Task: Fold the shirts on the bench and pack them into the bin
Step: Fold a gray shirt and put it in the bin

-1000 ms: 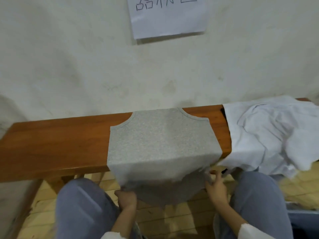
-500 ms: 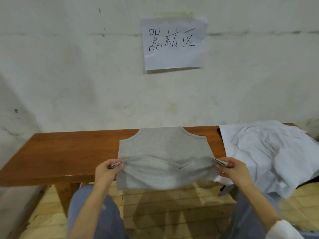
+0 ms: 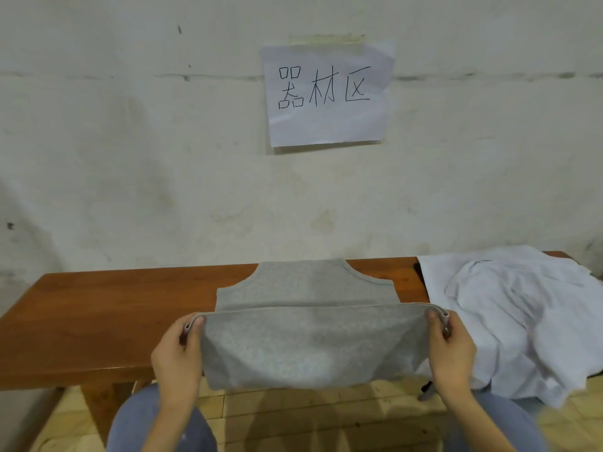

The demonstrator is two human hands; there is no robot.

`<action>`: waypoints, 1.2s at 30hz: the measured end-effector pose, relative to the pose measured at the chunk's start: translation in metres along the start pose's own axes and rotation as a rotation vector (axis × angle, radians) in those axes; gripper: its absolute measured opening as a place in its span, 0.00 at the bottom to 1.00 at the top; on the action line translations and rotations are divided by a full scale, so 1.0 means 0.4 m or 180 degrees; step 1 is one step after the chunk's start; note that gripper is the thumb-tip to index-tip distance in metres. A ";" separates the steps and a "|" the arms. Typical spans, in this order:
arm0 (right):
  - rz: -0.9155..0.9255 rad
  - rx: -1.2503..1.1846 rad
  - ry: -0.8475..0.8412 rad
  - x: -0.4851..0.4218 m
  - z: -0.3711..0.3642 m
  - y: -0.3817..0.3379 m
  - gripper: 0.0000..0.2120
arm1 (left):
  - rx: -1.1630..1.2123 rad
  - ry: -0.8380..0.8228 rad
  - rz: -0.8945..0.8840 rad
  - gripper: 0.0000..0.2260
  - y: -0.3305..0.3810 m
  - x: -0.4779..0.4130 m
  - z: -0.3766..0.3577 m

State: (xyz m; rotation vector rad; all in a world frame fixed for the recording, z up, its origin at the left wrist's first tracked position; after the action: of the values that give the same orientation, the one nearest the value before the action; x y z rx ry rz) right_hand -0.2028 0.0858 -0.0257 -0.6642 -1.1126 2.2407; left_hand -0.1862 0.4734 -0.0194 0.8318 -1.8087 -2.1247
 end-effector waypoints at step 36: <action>0.1912 0.3222 -0.2162 -0.006 -0.272 -0.002 0.39 | -0.3093 -0.2695 -0.0647 0.39 -0.158 0.000 -0.288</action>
State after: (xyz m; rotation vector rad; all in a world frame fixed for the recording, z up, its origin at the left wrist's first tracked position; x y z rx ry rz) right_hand -0.1316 0.1447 -0.0829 0.2647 0.1630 3.1928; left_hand -0.1108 0.3913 -0.0888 -0.1786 -0.6047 -3.2659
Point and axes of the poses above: each hand's wrist, its own x-axis away from the middle knuckle, its own z-axis out of the back of the hand, y = z × x, the point moved 2 cm from there along -x, towards the middle knuckle, and after that the axes turned 15 degrees about x, right-handed, at the moved point
